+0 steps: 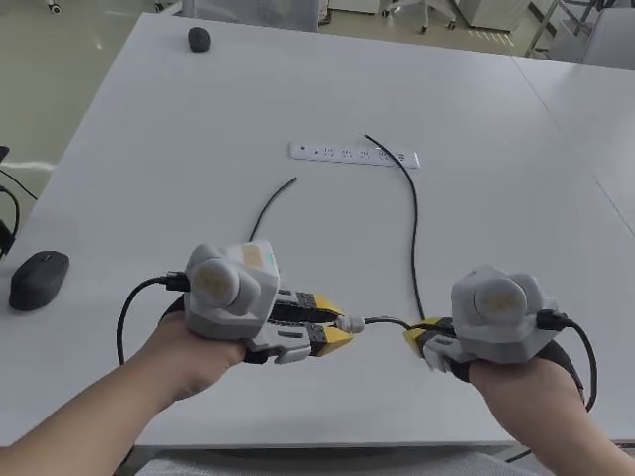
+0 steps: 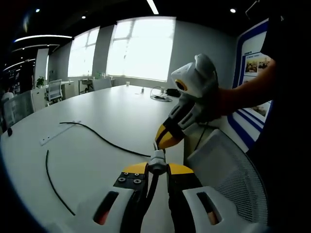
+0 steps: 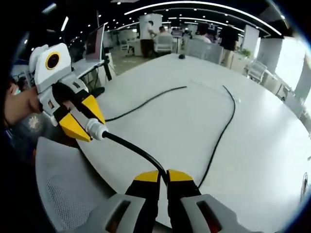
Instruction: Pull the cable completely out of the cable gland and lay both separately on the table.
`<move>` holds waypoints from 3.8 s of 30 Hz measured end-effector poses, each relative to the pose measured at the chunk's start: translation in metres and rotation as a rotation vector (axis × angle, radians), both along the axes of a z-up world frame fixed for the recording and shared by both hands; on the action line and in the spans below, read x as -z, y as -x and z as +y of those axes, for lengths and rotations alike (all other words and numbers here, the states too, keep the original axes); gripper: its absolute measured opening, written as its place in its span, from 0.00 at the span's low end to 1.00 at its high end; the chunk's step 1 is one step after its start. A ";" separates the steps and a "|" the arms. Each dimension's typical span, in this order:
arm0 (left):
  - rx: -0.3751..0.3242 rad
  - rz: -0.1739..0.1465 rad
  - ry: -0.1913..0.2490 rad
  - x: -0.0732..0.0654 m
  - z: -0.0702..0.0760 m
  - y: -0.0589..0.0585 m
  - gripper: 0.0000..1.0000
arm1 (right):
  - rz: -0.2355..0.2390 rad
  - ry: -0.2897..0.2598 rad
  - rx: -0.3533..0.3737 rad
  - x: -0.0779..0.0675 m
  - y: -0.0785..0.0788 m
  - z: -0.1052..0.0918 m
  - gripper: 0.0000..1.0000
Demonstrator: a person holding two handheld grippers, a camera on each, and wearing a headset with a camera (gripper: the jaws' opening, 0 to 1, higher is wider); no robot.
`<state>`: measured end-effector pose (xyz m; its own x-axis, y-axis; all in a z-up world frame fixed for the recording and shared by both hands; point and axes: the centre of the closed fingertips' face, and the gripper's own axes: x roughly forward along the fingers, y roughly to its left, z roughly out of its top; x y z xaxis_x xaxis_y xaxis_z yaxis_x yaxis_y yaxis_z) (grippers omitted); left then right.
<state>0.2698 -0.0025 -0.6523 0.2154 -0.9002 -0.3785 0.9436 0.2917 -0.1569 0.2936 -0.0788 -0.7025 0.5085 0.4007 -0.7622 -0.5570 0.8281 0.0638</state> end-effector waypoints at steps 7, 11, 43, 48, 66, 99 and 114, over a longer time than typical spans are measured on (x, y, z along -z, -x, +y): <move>-0.011 0.003 -0.002 0.001 0.003 -0.003 0.15 | -0.019 0.034 -0.044 0.002 0.004 0.002 0.00; -0.009 0.002 0.001 0.000 0.006 -0.004 0.15 | -0.038 0.025 -0.047 -0.002 0.005 0.004 0.01; -0.012 0.051 -0.011 0.006 0.009 -0.006 0.15 | -0.261 0.247 -0.510 -0.032 0.012 0.072 0.02; -0.014 0.048 -0.009 0.005 0.009 -0.007 0.15 | -0.245 0.237 -0.478 -0.030 0.009 0.067 0.00; -0.037 0.048 0.004 0.005 0.016 -0.015 0.15 | -0.124 0.120 -0.209 -0.019 -0.005 0.033 0.00; -0.052 0.046 -0.010 0.007 0.019 -0.015 0.15 | 0.045 -0.018 0.075 0.012 -0.004 -0.011 0.00; -0.072 0.048 -0.011 0.005 0.029 -0.020 0.15 | -0.084 -0.033 -0.124 -0.026 0.005 0.019 0.16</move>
